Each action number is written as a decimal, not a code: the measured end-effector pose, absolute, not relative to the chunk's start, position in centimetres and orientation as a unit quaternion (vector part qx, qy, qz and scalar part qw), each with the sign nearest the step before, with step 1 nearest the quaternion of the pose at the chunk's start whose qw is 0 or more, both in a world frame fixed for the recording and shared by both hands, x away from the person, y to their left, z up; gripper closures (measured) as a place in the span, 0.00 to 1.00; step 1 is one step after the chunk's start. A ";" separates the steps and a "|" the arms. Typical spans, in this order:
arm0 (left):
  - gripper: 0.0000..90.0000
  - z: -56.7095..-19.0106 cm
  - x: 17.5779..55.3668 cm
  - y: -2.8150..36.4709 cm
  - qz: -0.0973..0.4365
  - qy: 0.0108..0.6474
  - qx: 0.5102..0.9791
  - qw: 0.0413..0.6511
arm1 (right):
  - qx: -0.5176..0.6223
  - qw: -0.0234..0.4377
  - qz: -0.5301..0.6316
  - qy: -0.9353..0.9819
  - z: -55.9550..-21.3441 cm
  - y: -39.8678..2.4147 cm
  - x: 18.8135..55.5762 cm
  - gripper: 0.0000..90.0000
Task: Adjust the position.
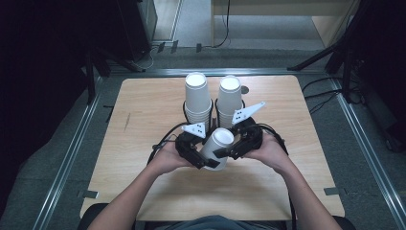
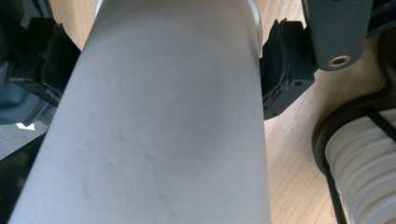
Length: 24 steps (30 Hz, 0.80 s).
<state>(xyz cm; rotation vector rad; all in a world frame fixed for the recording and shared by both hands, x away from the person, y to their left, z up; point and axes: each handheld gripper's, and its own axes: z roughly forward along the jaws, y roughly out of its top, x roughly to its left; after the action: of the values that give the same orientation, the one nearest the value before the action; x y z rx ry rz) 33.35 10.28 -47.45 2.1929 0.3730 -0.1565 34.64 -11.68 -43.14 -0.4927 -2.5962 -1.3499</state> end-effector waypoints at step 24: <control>0.20 -45.6 33.6 13.5 -0.028 0.156 0.928 0.338 | -0.131 0.061 -0.359 -0.922 -46.0 -11.4 33.6 0.16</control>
<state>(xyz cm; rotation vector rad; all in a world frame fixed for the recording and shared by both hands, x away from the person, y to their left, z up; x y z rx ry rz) 33.60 13.49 -45.60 2.4162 0.4075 -0.0726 33.62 -11.36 -46.03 -0.3969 -2.7879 -1.0872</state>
